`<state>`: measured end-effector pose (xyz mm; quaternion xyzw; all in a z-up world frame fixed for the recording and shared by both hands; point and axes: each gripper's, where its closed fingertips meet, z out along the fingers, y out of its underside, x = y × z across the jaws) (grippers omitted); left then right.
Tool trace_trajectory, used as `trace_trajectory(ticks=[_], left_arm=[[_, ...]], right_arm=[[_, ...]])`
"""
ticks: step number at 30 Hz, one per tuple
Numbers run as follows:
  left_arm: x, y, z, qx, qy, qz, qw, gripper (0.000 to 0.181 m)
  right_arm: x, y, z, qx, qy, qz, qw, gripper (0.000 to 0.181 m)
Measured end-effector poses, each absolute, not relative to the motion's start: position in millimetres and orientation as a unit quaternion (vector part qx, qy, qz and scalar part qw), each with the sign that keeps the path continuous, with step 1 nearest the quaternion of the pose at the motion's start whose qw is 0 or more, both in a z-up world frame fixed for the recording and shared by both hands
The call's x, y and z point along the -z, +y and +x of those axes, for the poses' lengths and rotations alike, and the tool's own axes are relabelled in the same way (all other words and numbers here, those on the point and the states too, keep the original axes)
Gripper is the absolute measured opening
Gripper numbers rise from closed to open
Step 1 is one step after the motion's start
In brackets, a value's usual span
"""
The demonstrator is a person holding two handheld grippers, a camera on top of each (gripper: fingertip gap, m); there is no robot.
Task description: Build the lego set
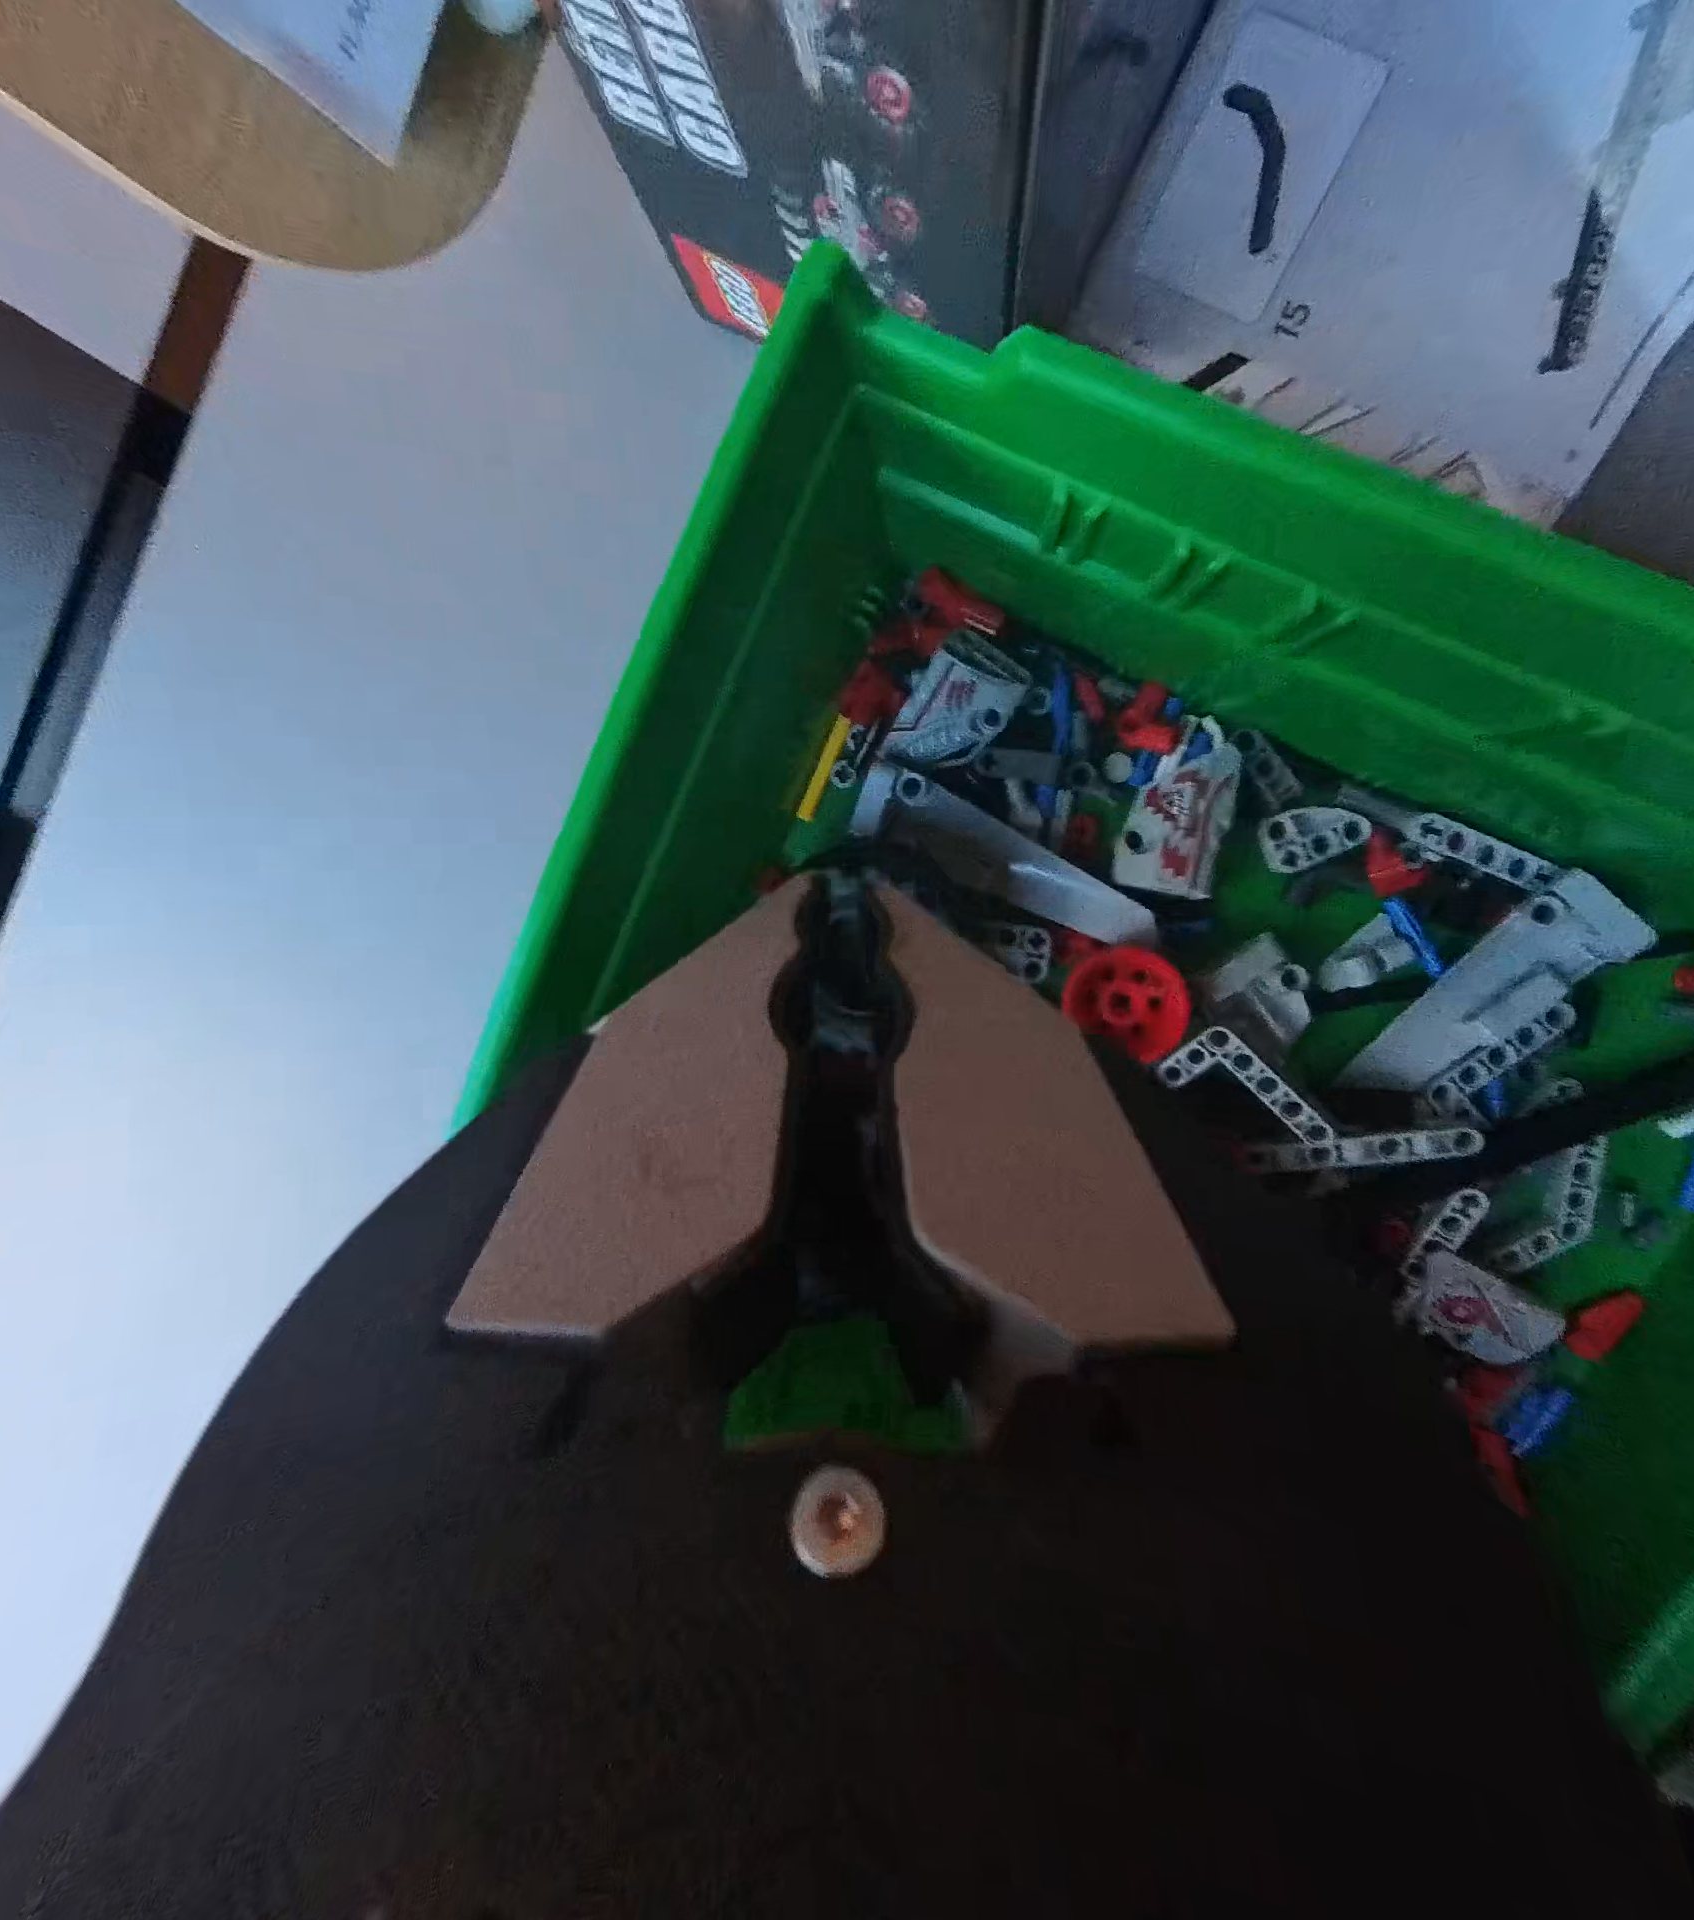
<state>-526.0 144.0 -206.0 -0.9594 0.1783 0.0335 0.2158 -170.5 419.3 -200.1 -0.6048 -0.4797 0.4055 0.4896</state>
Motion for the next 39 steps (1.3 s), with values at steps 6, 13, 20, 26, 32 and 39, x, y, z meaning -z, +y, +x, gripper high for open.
trace_trajectory(ticks=[6,13,20,26,32,39], left_arm=[[253.6,116.1,-516.9,0.03,0.189,-0.977,0.093,0.063],[233.5,128.0,-522.8,0.014,0.19,-0.972,0.138,0.016],[176.7,143.1,-521.6,0.044,0.17,-0.947,0.271,0.015],[180.1,150.7,-505.0,0.017,0.212,-0.937,0.277,0.015],[194.9,149.3,-492.0,0.038,0.231,-0.939,0.253,0.016],[204.0,136.7,-524.4,-0.022,0.2,-0.957,0.207,0.036]], right_arm=[[200.5,419.1,-170.9,-0.406,-0.481,-0.605,0.488,0.01],[201.0,418.2,-171.4,-0.409,-0.483,-0.604,0.484,0.008],[202.2,417.3,-172.3,-0.405,-0.487,-0.604,0.483,0.006],[201.7,416.9,-172.0,-0.405,-0.488,-0.603,0.484,0.006],[201.9,416.4,-172.1,-0.406,-0.489,-0.602,0.483,0.006],[201.8,415.9,-172.0,-0.407,-0.49,-0.601,0.482,0.005]])
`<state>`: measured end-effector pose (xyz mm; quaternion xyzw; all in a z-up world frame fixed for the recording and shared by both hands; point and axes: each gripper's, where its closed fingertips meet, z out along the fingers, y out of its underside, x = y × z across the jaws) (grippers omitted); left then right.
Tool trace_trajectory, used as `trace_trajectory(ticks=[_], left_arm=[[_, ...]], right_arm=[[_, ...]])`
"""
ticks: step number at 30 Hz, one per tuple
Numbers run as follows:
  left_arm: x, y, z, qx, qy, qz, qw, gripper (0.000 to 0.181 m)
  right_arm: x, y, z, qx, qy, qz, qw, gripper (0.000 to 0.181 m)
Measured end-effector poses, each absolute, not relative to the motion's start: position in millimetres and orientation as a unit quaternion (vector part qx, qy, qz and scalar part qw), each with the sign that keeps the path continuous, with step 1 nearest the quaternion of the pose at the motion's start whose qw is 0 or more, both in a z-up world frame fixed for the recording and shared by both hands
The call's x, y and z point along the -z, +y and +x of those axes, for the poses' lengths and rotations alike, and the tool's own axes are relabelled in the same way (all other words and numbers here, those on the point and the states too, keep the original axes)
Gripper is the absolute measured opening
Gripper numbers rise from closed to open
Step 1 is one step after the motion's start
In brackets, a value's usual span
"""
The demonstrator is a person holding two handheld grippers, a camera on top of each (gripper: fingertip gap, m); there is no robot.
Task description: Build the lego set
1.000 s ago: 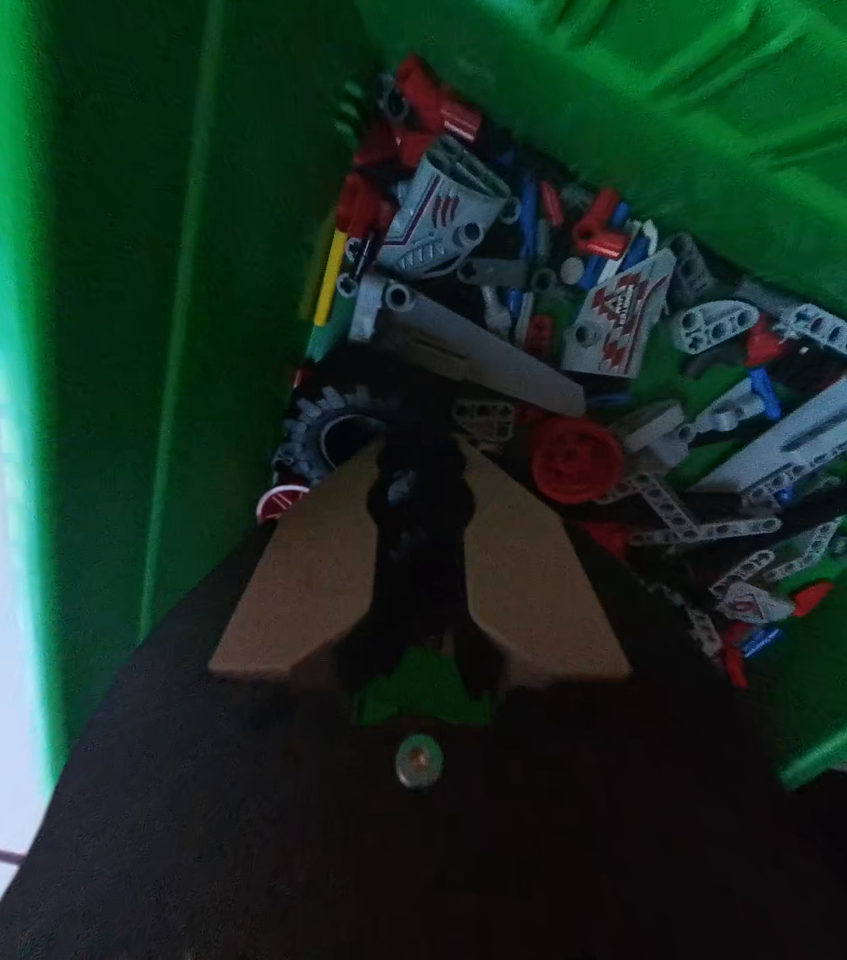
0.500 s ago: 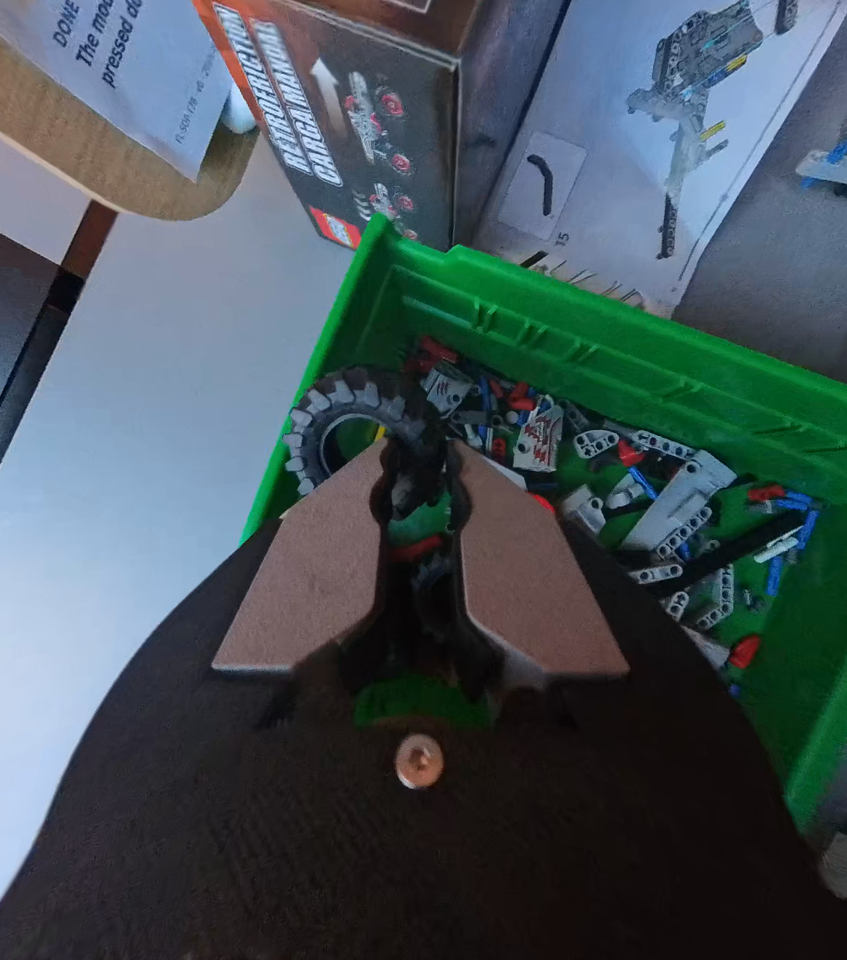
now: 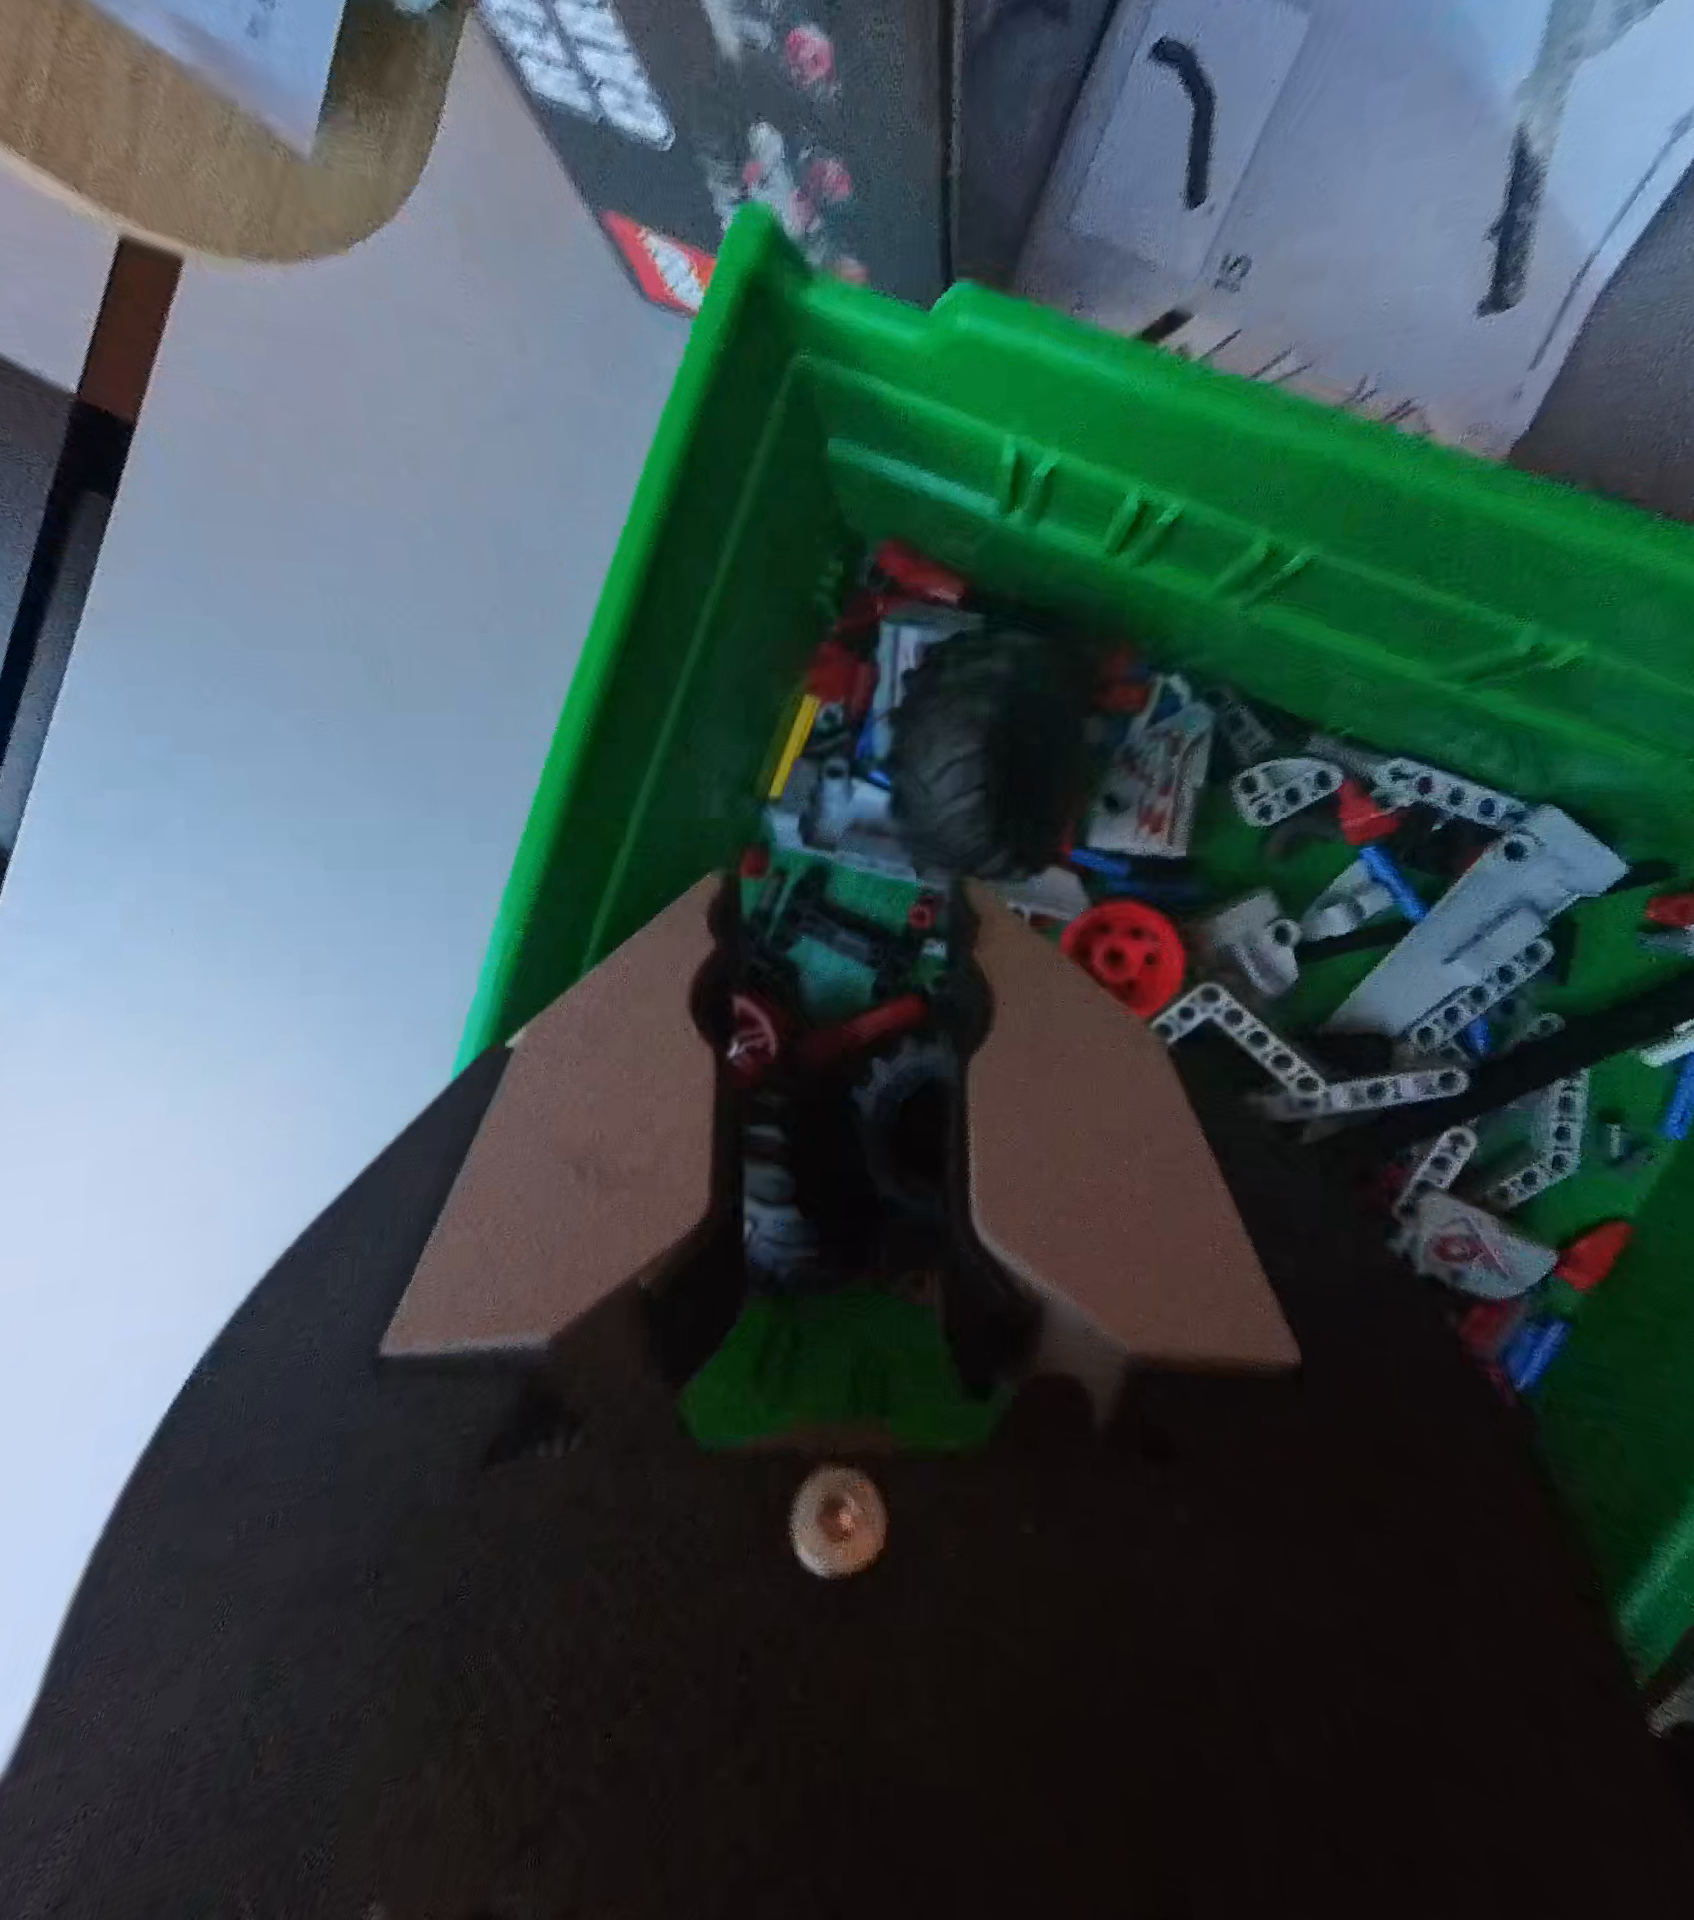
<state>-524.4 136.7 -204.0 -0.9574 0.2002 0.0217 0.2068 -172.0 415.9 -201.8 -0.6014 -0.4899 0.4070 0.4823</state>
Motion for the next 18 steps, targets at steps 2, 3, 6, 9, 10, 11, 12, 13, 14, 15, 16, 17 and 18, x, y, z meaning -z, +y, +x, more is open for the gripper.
trace_trajectory(ticks=[2,3,6,9,10,11,12,13,14,15,16,17,18], left_arm=[[208.0,119.3,-540.1,-0.039,0.188,-0.966,0.171,0.039],[213.9,106.1,-548.1,-0.046,0.184,-0.972,0.138,0.041],[228.7,79.6,-583.1,-0.117,0.155,-0.979,0.055,0.06],[233.2,75.8,-593.0,-0.159,0.151,-0.975,0.023,0.068],[233.8,74.7,-594.4,-0.171,0.159,-0.972,0.016,0.067],[234.2,74.3,-596.0,-0.185,0.169,-0.968,0.01,0.065],[234.7,73.7,-597.1,-0.197,0.177,-0.964,0.004,0.064],[235.1,73.8,-597.1,-0.204,0.183,-0.962,-0.001,0.064],[235.0,76.4,-593.8,-0.204,0.19,-0.96,0.004,0.057],[235.1,81.0,-588.1,-0.2,0.202,-0.959,0.015,0.046],[236.5,84.7,-578.9,-0.184,0.214,-0.959,0.025,0.032],[238.5,88.1,-569.7,-0.164,0.226,-0.959,0.035,0.025],[240.0,92.2,-563.9,-0.155,0.238,-0.958,0.044,0.03]], right_arm=[[201.8,415.7,-172.2,-0.407,-0.49,-0.601,0.482,0.005],[201.7,415.6,-172.2,-0.408,-0.49,-0.601,0.482,0.005],[201.6,415.5,-172.2,-0.408,-0.49,-0.601,0.482,0.005],[201.7,415.2,-172.4,-0.407,-0.491,-0.601,0.482,0.005],[201.6,415.0,-172.4,-0.407,-0.491,-0.6,0.482,0.005],[201.6,415.0,-172.4,-0.407,-0.491,-0.6,0.482,0.005],[201.5,415.0,-172.4,-0.407,-0.491,-0.6,0.482,0.005],[201.4,415.0,-172.3,-0.407,-0.491,-0.6,0.482,0.005],[201.3,415.0,-172.4,-0.407,-0.491,-0.6,0.482,0.005],[201.3,415.1,-172.3,-0.407,-0.491,-0.6,0.482,0.005],[201.2,415.1,-172.2,-0.407,-0.491,-0.6,0.483,0.005],[201.1,415.1,-172.1,-0.407,-0.491,-0.6,0.483,0.005],[201.0,415.0,-172.0,-0.408,-0.491,-0.6,0.483,0.005]])
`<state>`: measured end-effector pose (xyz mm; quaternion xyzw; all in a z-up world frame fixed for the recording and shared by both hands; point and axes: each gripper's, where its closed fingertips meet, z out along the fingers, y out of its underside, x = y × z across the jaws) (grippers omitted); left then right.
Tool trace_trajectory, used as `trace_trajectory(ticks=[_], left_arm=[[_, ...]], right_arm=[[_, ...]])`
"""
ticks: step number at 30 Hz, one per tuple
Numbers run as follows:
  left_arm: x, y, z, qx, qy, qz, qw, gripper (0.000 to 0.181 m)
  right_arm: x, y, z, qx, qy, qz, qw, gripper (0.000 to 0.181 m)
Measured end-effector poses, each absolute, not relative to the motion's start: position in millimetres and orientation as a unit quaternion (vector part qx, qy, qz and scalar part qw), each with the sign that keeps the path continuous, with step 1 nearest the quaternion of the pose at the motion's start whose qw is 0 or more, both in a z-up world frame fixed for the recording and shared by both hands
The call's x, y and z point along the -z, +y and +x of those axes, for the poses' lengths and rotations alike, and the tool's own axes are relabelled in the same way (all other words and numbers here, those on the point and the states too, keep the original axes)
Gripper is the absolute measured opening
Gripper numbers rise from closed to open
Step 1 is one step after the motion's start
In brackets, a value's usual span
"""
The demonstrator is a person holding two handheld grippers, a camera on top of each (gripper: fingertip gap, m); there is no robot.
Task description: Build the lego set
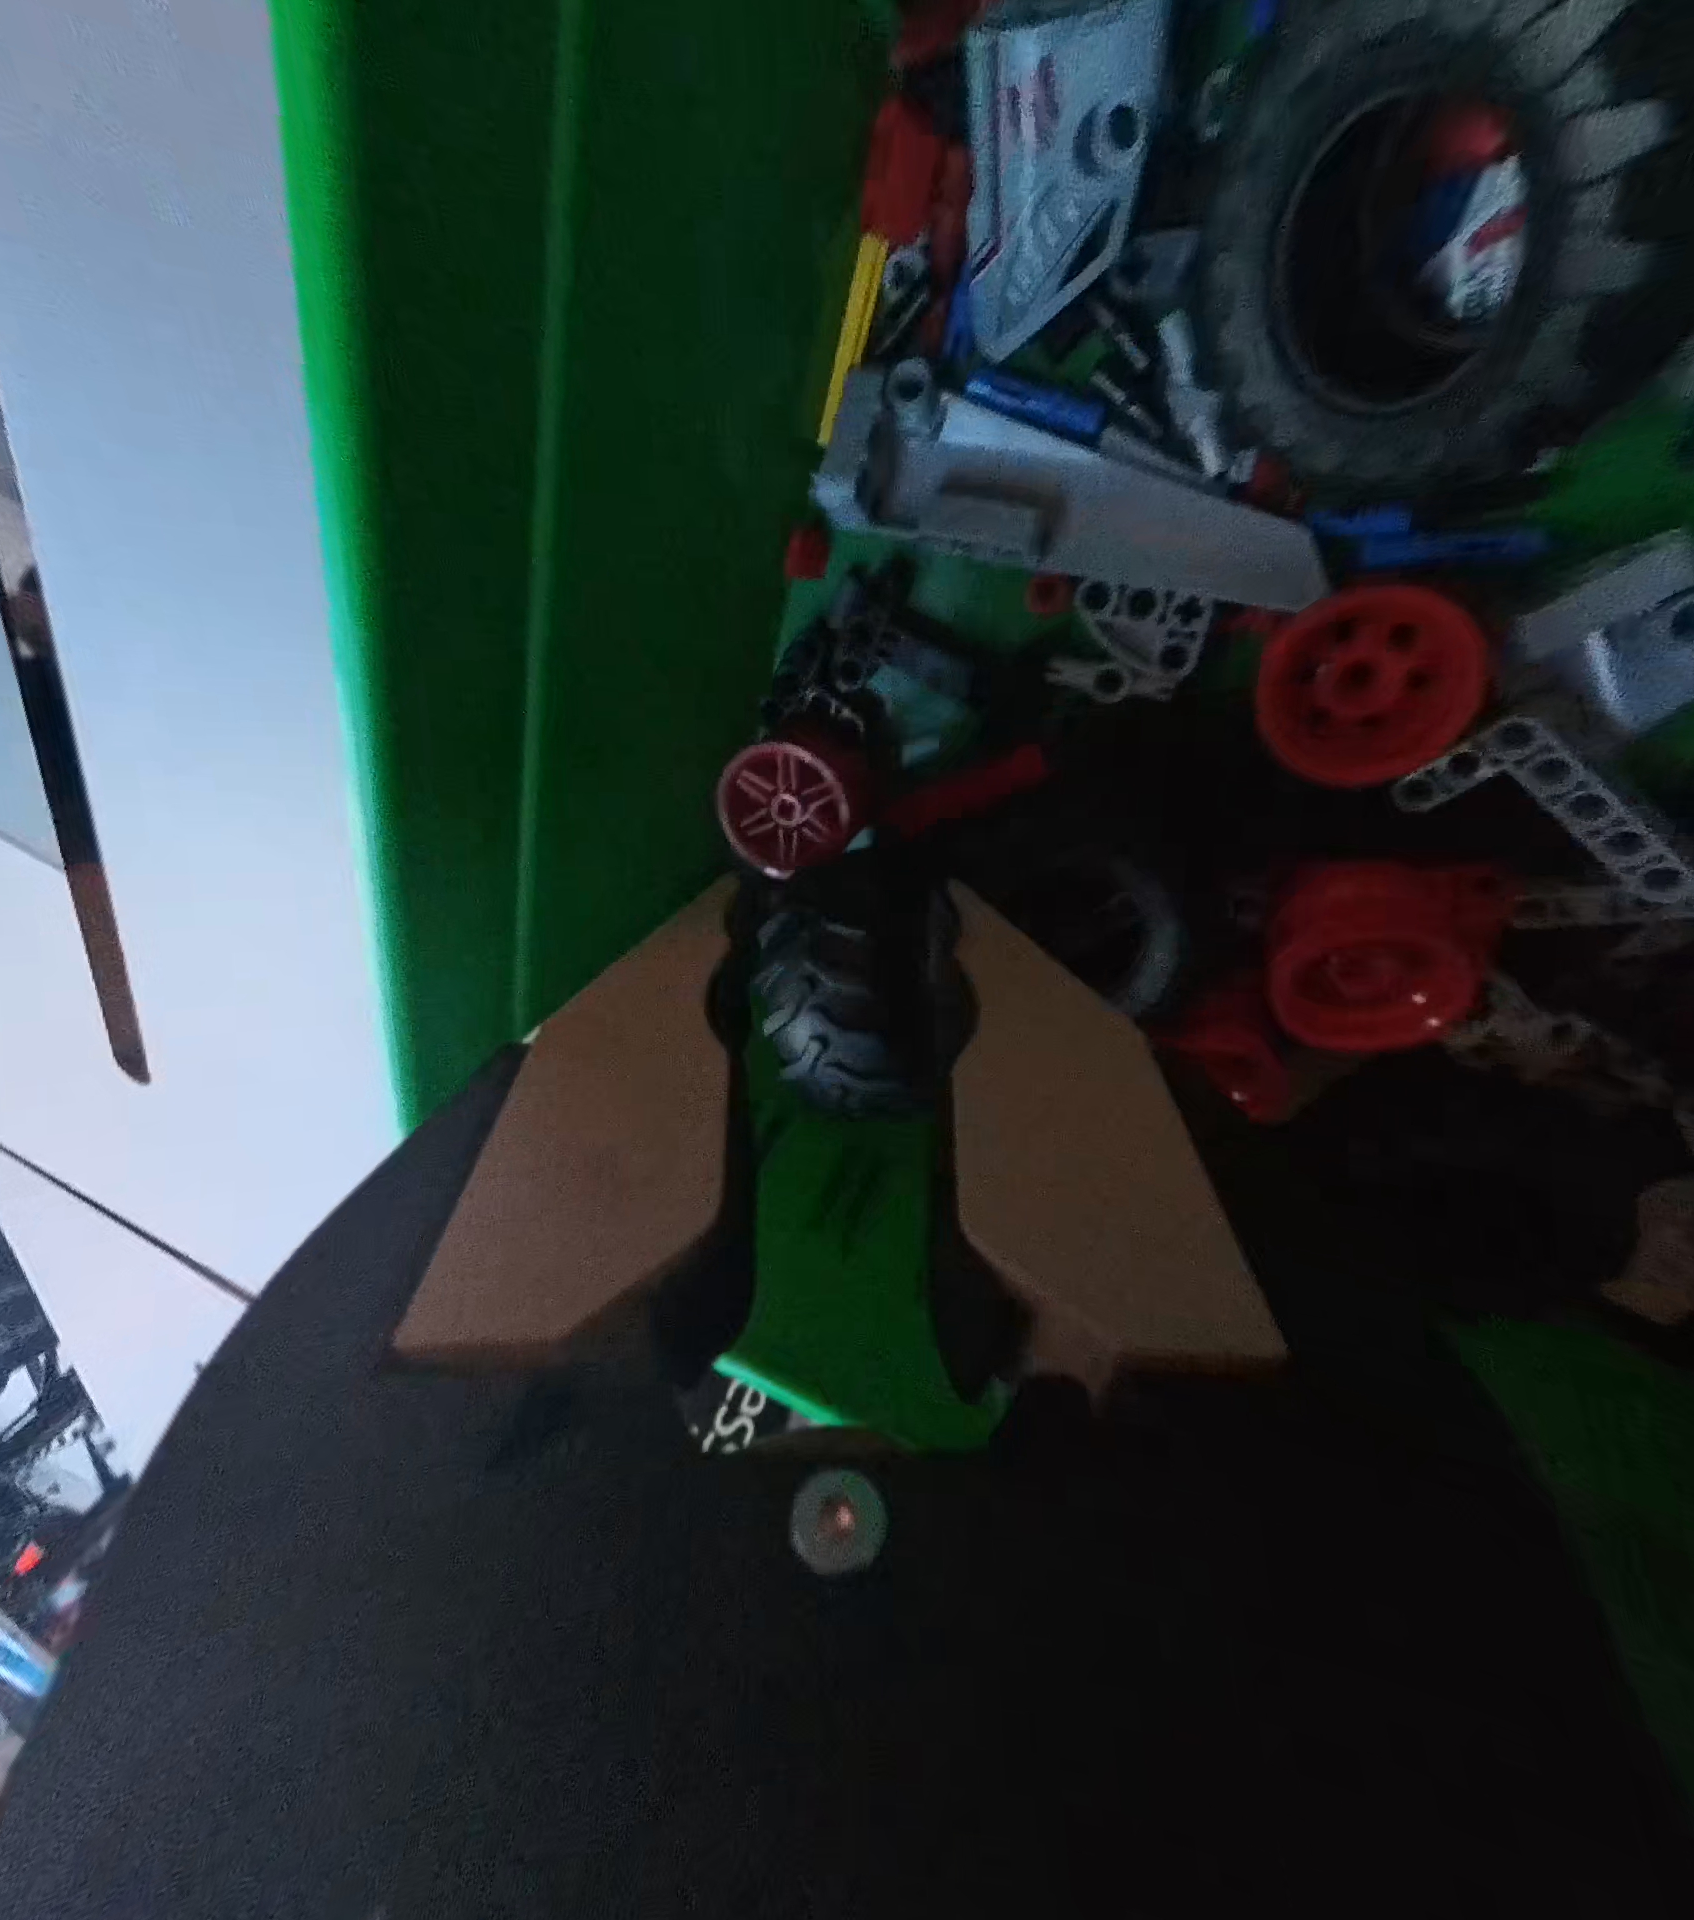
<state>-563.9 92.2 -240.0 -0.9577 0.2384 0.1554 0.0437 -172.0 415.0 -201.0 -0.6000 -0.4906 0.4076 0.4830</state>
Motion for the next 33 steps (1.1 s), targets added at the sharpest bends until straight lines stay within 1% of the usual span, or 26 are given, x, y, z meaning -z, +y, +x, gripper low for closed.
trace_trajectory(ticks=[1,2,3,6,7,9,10,11,12,14,16,17,18,19,23,24,25,30,32,33], left_arm=[[242.7,93.6,-556.5,-0.142,0.257,-0.955,0.047,0.027],[246.3,91.2,-548.0,-0.126,0.284,-0.949,0.047,0.009],[248.8,87.5,-541.2,-0.117,0.313,-0.941,0.052,0.0],[252.2,88.6,-538.2,-0.141,0.374,-0.914,0.072,0.0],[254.9,90.3,-540.1,-0.155,0.376,-0.911,0.067,0.0],[261.3,83.2,-543.9,-0.165,0.373,-0.913,0.029,0.0],[258.8,81.3,-548.0,-0.175,0.37,-0.912,0.022,0.006],[251.9,82.9,-553.0,-0.188,0.361,-0.913,0.032,0.028],[243.6,84.8,-554.2,-0.187,0.349,-0.917,0.052,0.04],[232.8,82.1,-545.8,-0.144,0.327,-0.931,0.082,0.042],[234.5,66.4,-533.2,-0.092,0.332,-0.936,0.067,0.058],[237.4,58.8,-528.7,-0.08,0.345,-0.933,0.056,0.042],[240.6,53.2,-525.7,-0.077,0.361,-0.928,0.046,0.03],[243.7,50.4,-523.9,-0.08,0.374,-0.923,0.039,0.025],[262.2,52.1,-531.3,-0.105,0.377,-0.92,-0.008,0.011],[268.9,50.5,-534.8,-0.112,0.379,-0.918,-0.034,0.011],[269.9,54.2,-534.1,-0.118,0.387,-0.914,-0.038,0.011],[234.4,121.1,-504.7,-0.176,0.428,-0.872,0.158,0.011],[216.7,132.6,-507.3,-0.2,0.403,-0.871,0.198,0.011],[215.5,129.0,-509.0,-0.193,0.397,-0.876,0.195,0.011]], right_arm=[[200.8,415.0,-171.9,-0.408,-0.49,-0.6,0.483,0.005],[200.8,415.0,-171.8,-0.408,-0.49,-0.6,0.483,0.005],[200.8,415.0,-171.8,-0.408,-0.49,-0.6,0.483,0.005],[200.9,414.8,-172.0,-0.409,-0.491,-0.6,0.482,0.005],[201.1,415.0,-172.2,-0.408,-0.491,-0.6,0.482,0.005],[201.6,414.7,-172.4,-0.408,-0.492,-0.601,0.48,0.005],[201.4,414.4,-172.4,-0.409,-0.492,-0.6,0.481,0.005],[200.9,414.0,-172.5,-0.41,-0.492,-0.599,0.481,0.005],[201.0,413.6,-172.7,-0.411,-0.492,-0.598,0.481,0.004],[202.1,412.8,-173.6,-0.412,-0.494,-0.599,0.477,0.004],[202.6,412.2,-174.2,-0.411,-0.496,-0.599,0.476,0.005],[202.5,412.1,-174.2,-0.41,-0.496,-0.599,0.477,0.005],[202.1,412.2,-174.0,-0.41,-0.495,-0.598,0.478,0.005],[201.8,412.3,-173.8,-0.411,-0.494,-0.598,0.478,0.004],[202.1,413.1,-173.5,-0.411,-0.493,-0.6,0.478,0.004],[202.2,413.1,-173.5,-0.41,-0.493,-0.6,0.478,0.005],[202.3,413.0,-173.5,-0.409,-0.493,-0.6,0.478,0.005],[202.8,413.5,-173.7,-0.41,-0.493,-0.601,0.477,0.005],[202.9,413.4,-173.7,-0.41,-0.494,-0.601,0.477,0.005],[202.9,413.4,-173.6,-0.409,-0.494,-0.601,0.477,0.005]])
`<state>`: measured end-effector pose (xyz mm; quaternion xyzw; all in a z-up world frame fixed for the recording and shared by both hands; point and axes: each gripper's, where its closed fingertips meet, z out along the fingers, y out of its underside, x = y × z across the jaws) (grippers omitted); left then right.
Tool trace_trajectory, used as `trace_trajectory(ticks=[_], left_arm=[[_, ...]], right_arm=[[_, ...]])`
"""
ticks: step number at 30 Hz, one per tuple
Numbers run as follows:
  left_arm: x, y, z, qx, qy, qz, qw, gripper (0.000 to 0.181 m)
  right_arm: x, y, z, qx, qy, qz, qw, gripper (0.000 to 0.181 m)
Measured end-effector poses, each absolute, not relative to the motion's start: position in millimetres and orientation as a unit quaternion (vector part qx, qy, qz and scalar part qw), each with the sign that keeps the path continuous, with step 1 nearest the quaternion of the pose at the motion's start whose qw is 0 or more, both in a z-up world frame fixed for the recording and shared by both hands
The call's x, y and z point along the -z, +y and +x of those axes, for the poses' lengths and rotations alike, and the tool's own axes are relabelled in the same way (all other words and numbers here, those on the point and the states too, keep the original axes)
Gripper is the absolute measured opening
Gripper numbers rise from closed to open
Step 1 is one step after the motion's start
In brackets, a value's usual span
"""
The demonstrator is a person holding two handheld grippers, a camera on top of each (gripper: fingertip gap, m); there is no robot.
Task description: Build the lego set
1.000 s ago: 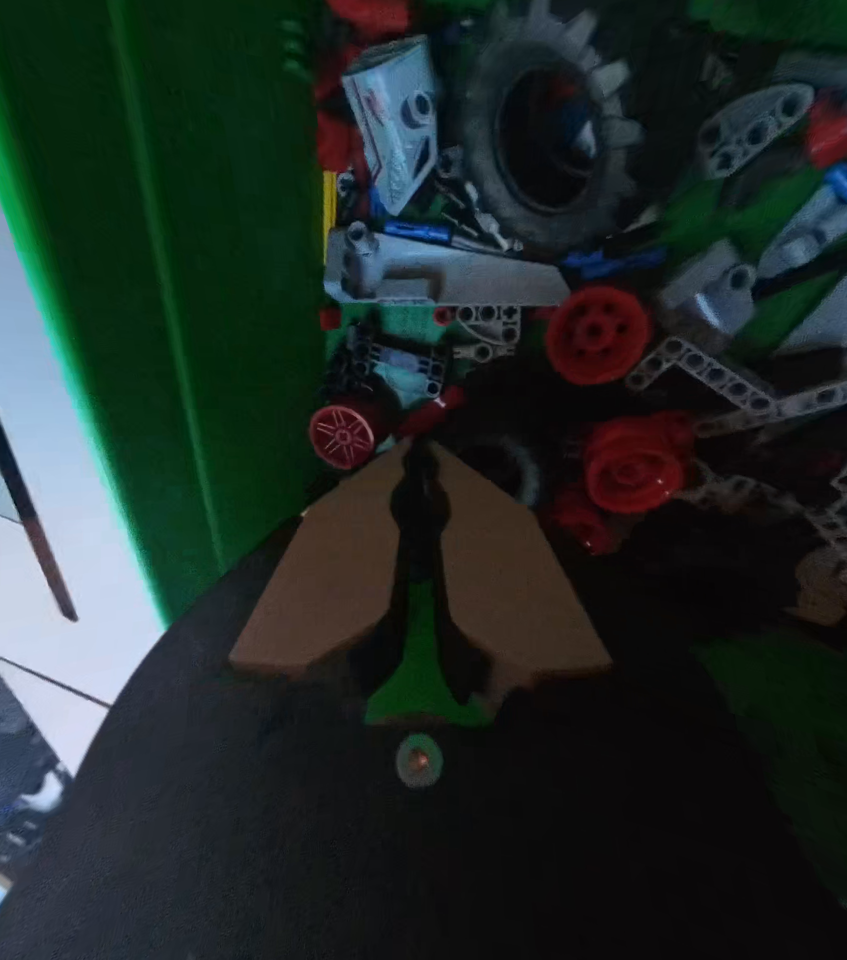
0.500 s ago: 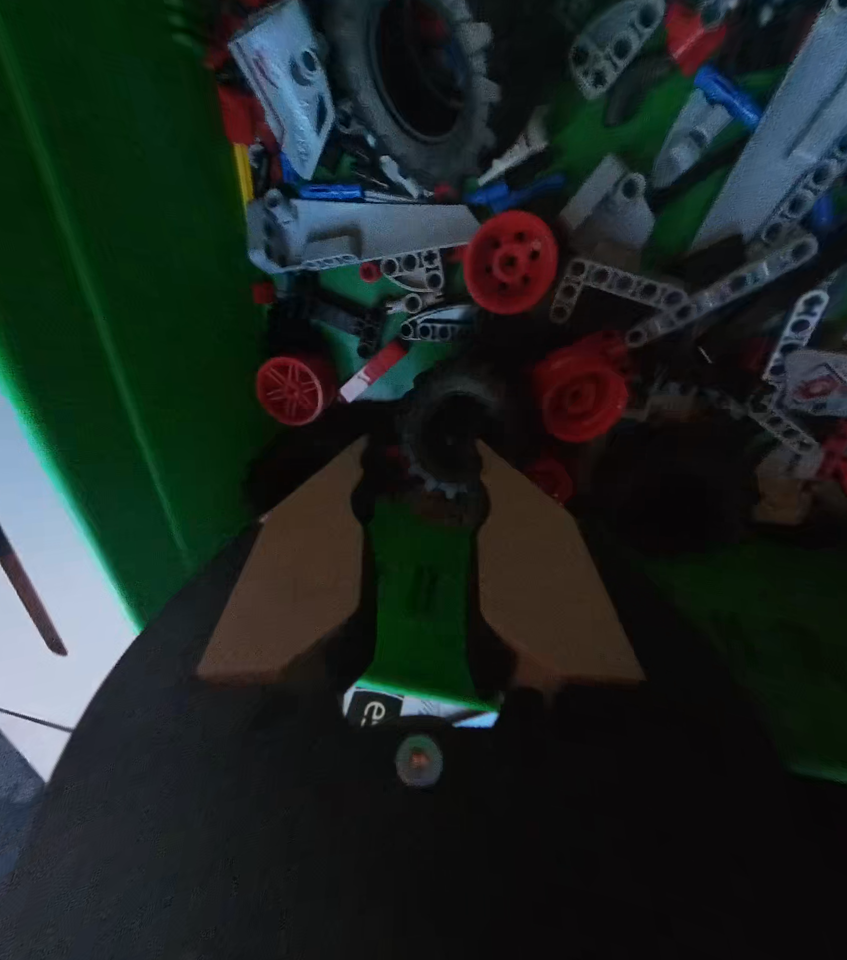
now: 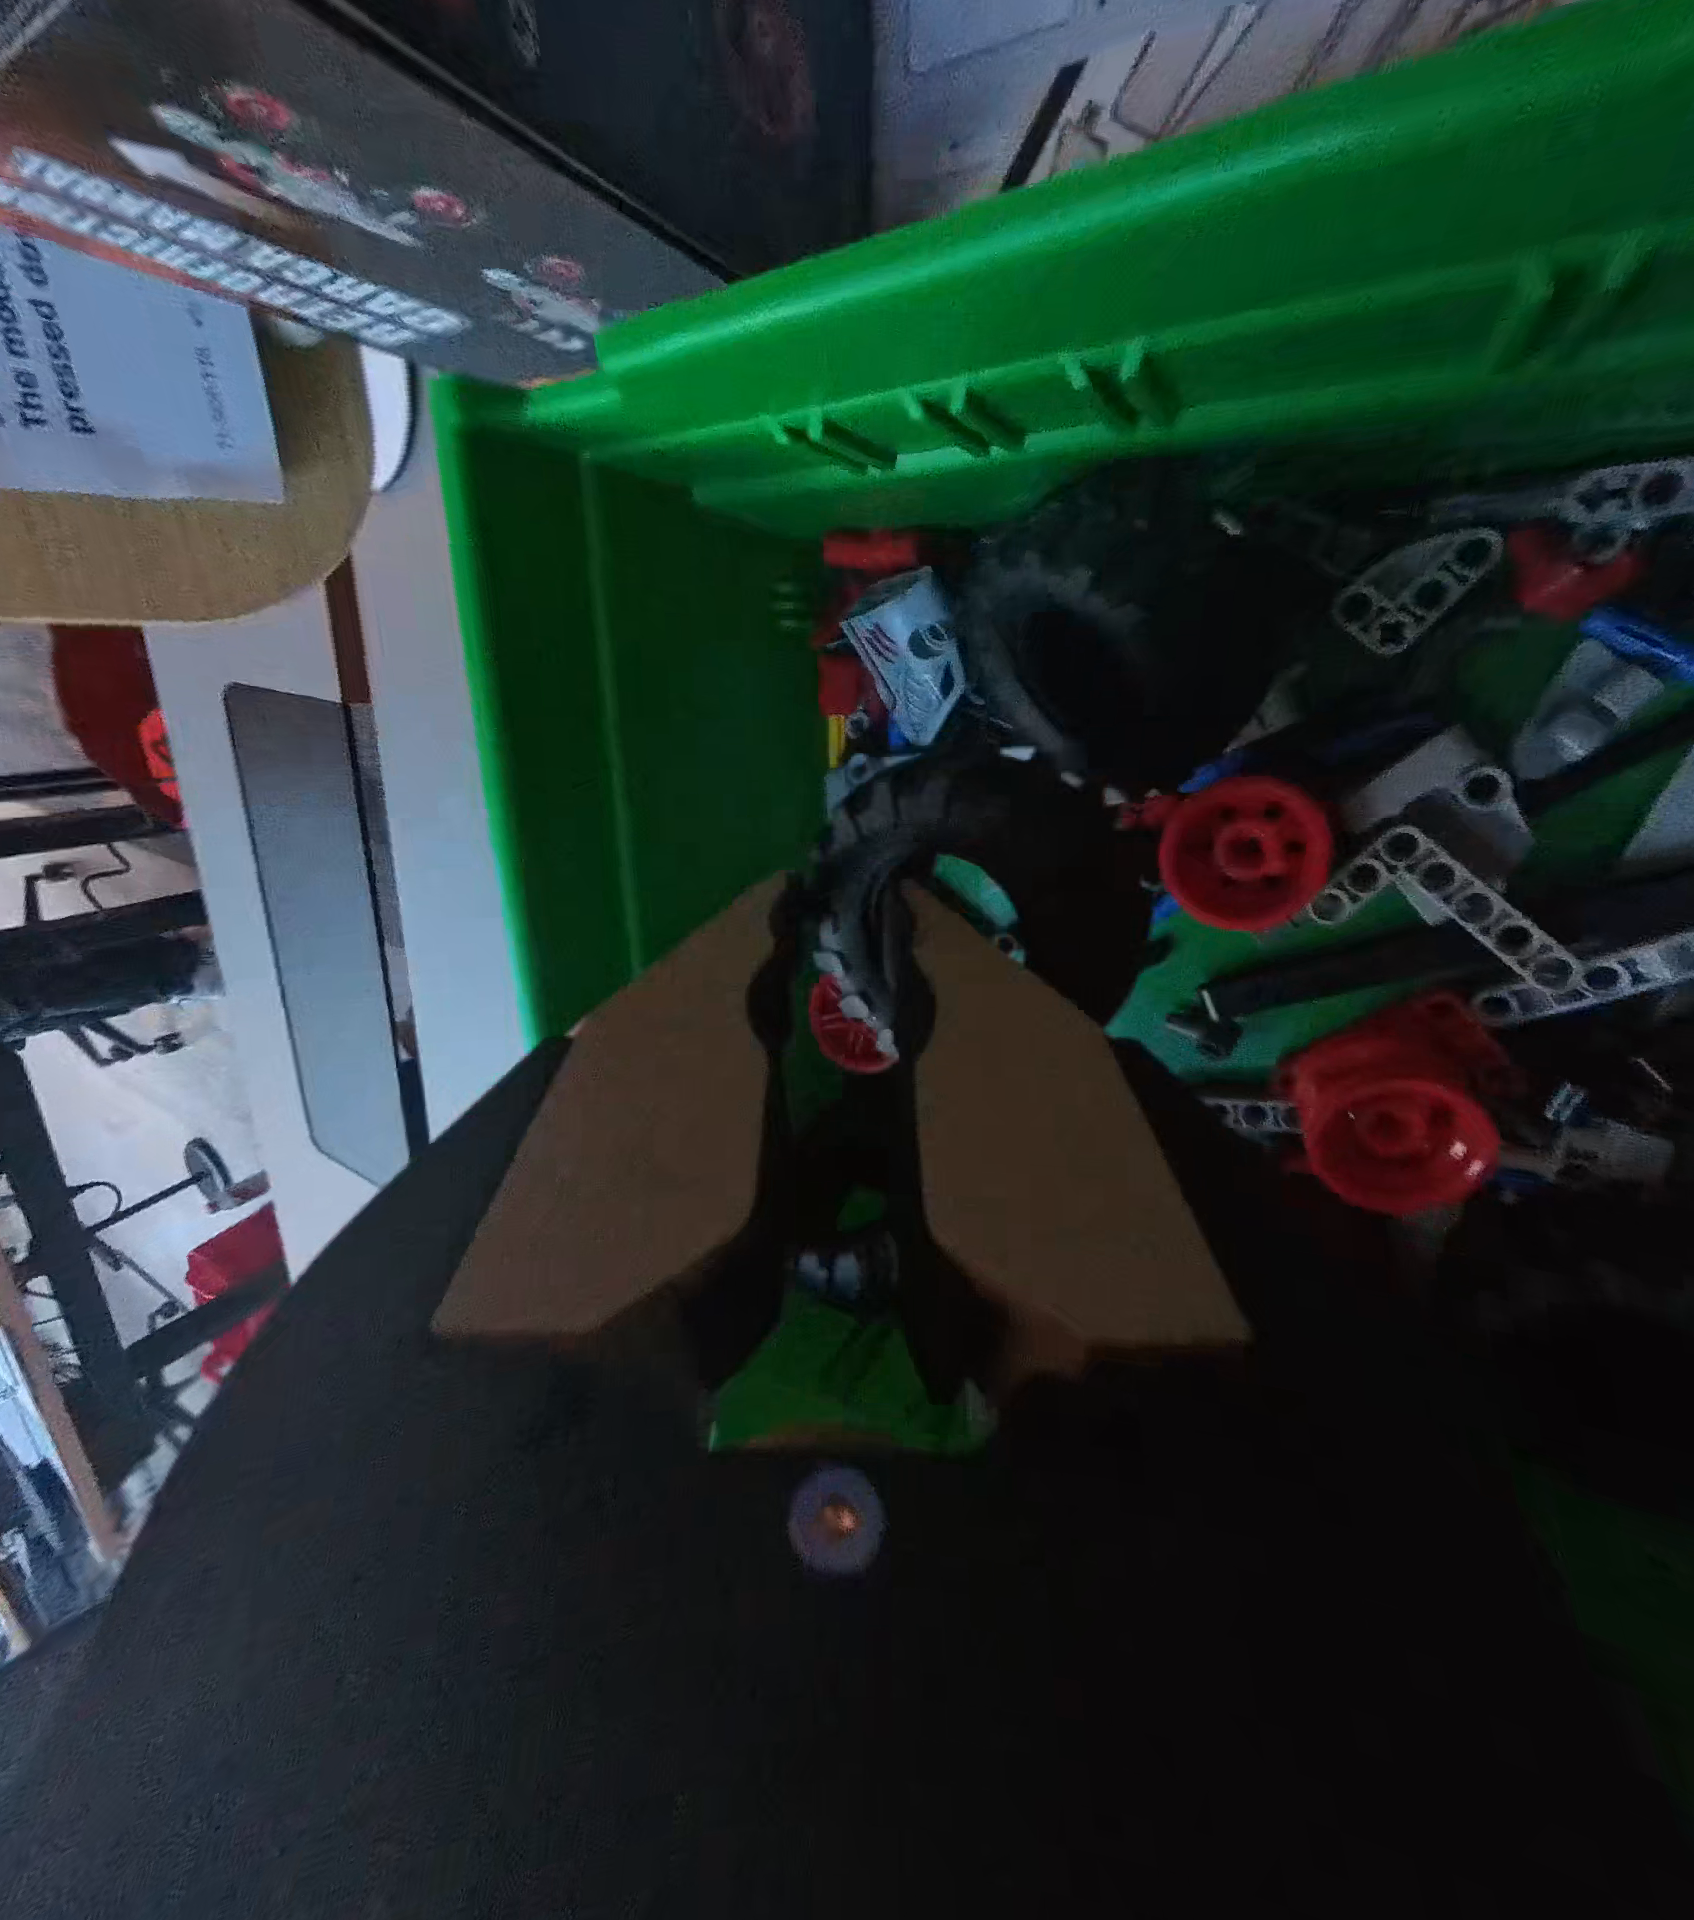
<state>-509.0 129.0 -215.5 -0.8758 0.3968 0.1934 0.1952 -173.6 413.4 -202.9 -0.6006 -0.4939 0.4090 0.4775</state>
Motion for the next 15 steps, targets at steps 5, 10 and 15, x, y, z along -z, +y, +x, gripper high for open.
trace_trajectory(ticks=[5,10,15], left_arm=[[206.7,122.1,-546.9,-0.245,0.354,-0.885,0.177,0.044],[199.5,100.7,-580.6,-0.218,0.209,-0.942,0.145,0.064],[214.6,93.2,-583.2,-0.22,0.179,-0.954,0.093,0.092]], right_arm=[[203.2,413.1,-173.8,-0.409,-0.495,-0.601,0.477,0.005],[203.4,413.3,-173.7,-0.409,-0.494,-0.601,0.476,0.004],[203.3,413.3,-173.6,-0.408,-0.494,-0.601,0.477,0.004]])
